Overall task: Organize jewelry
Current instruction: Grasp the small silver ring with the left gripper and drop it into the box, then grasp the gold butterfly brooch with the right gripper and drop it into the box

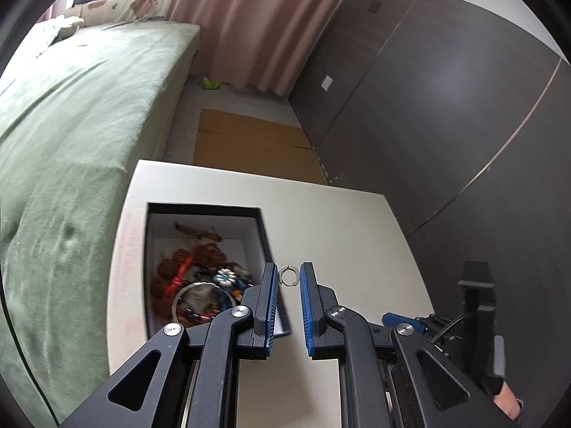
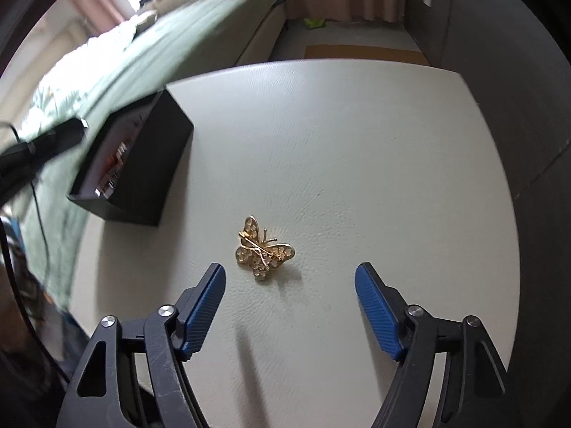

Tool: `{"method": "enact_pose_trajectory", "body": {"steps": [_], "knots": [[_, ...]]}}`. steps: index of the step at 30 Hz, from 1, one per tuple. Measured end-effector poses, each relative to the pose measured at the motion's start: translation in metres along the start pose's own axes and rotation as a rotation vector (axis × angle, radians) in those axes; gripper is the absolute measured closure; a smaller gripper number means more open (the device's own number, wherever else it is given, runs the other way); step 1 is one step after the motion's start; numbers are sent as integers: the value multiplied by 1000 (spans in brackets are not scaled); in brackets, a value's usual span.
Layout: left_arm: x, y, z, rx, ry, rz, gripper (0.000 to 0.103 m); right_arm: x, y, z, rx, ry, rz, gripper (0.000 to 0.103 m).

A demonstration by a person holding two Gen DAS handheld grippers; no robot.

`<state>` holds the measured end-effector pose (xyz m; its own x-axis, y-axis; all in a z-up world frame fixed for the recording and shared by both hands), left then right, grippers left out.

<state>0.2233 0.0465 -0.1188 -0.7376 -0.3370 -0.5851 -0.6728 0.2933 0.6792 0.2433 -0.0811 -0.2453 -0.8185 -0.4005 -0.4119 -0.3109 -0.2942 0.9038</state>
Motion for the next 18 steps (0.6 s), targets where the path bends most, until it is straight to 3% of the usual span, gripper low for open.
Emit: {"method": "enact_pose_trajectory", "body": {"steps": [6,7,11,14,16,18], "knots": [[-8,1,22,-10,22,8,90,-7,-3,8,65,108,-36,30],[-9,1,25,-9,26,13,90,-8,-3,9,73,120,-40,33],[-7,-3,34,-6,40,36,90,-10,0,21,48,160,-55,68],[-10,-2,38,15,76,39,89,-12,-1,23,53,160,-47,68],[-10,-2,40,29,98,52,82,-14,-1,27,21,138,-41,68],[-13,1,44,40,126,41,53,-19,3,31,8,126,-56,68]]}}
Point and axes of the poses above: each gripper's, at about its wrist camera, not at the fingertips, and y roughly against the way its jaws point, z to its left, x to its underside, the point moved 10 cm from there along -y, roughly the way its jaws point, and after that the axes turned 3 degrees about x, right-handed, at the moved point
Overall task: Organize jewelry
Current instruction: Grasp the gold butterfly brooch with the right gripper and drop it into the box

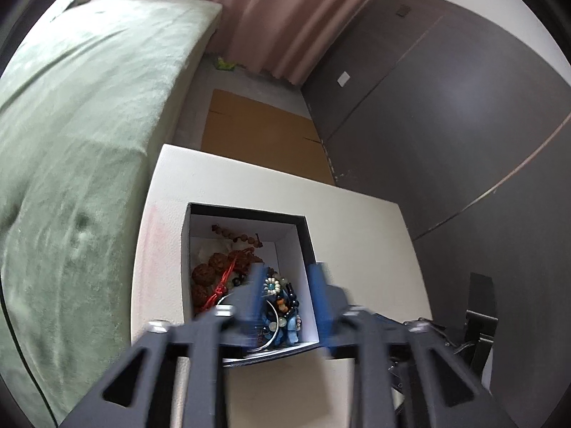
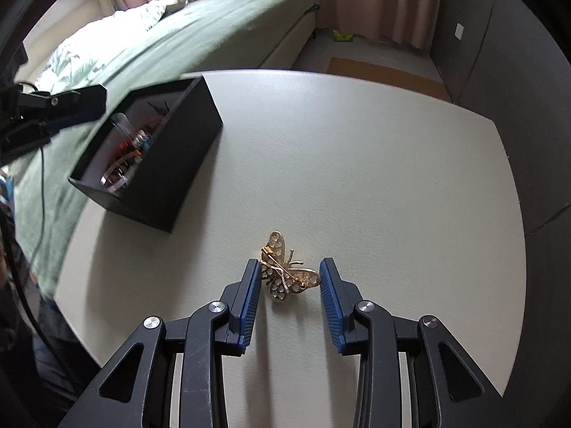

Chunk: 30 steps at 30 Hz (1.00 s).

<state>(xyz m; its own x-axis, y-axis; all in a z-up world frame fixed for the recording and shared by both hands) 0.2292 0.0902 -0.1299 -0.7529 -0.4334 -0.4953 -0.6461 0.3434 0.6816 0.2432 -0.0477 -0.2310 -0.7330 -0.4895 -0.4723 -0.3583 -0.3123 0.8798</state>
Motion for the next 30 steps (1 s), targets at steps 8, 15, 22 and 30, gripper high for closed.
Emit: {"method": "enact_pose_trajectory", "body": {"steps": [8,15,22,30], "knots": [[-13,27,12,-14,43,-91,41,-27,30,23,-128,-104,-123,68],[-24,40,28,-29,74,-130,41,-60,46,54,-235,-142,-235,68],[-30,47,42,-36,109,-146,41,-88,48,94,-403,-184,-294,68],[-27,56,50,-75,130,-168,41,-71,37,74,-372,-269,-213,47]]}}
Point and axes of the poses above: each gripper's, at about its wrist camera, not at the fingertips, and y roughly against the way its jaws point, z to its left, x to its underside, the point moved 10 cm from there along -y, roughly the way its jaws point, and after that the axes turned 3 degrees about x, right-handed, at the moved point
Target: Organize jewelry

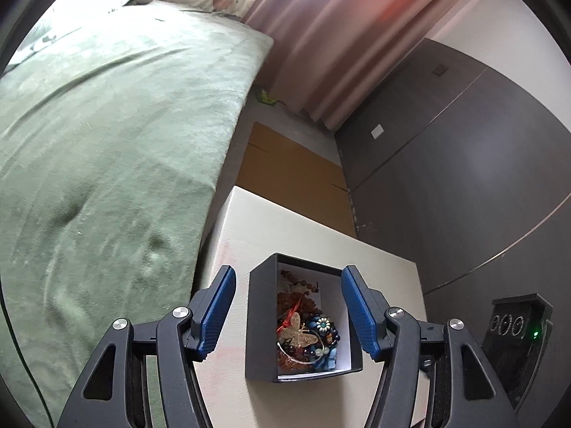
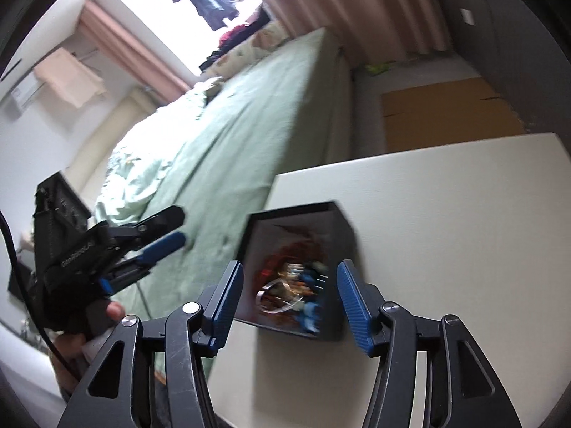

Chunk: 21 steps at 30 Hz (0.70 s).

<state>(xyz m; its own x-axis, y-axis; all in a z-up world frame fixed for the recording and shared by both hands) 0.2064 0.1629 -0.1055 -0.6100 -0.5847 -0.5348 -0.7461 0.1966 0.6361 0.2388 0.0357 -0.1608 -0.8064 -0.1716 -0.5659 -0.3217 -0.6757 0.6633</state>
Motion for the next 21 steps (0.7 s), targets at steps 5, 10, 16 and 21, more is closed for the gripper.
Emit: {"method": "enact_pose_trajectory", "body": {"steps": [5,10,16,21], "knots": [[8,4,-7,-36,-23,-16,27,-3,33,-21,52,-45,-67,29],[20,9,-24,-53,-73,-37,19,3,56,-30,104,-38,-83,26],[39,25,-52,-81,-176,-66,15,18,78,-40,166,-30,-77,12],[49,41,-73,-82,-226,-115,2,21,102,-47,192,-35,-110,0]]}}
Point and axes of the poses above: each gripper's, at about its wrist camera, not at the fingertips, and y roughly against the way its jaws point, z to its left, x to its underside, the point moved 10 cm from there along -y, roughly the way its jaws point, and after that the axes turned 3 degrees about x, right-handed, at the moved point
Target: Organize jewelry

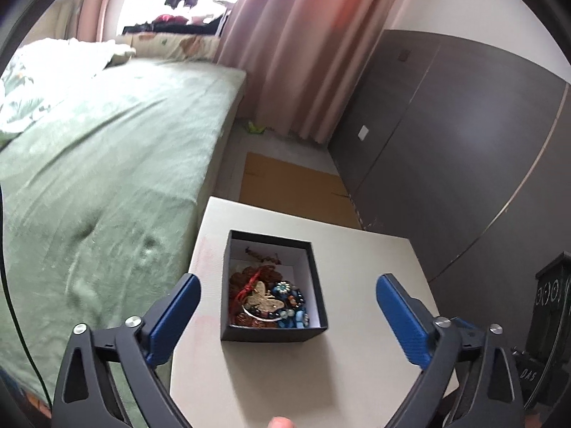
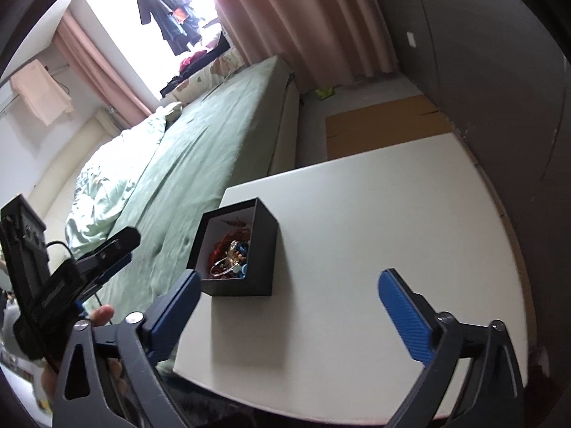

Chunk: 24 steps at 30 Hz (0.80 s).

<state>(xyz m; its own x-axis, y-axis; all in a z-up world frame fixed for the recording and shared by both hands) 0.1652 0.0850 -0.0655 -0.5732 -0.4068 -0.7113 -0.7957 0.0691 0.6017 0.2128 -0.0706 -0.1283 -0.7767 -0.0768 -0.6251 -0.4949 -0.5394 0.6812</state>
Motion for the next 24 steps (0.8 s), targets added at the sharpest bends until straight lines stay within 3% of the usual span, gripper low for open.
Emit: {"method": "enact_pose_trajectory", "body": {"steps": [13,18,24], "knots": [[22,18,-33,-25,-99,-47,1,3,37,-30,132,6,-47,0],[25,23,-35,-83,-124,-73,1,9,47,-27,132,28,-43,0],[30,23,-42,-94,-160,-69,1,14,53,-26,130,39,-37,0]]}}
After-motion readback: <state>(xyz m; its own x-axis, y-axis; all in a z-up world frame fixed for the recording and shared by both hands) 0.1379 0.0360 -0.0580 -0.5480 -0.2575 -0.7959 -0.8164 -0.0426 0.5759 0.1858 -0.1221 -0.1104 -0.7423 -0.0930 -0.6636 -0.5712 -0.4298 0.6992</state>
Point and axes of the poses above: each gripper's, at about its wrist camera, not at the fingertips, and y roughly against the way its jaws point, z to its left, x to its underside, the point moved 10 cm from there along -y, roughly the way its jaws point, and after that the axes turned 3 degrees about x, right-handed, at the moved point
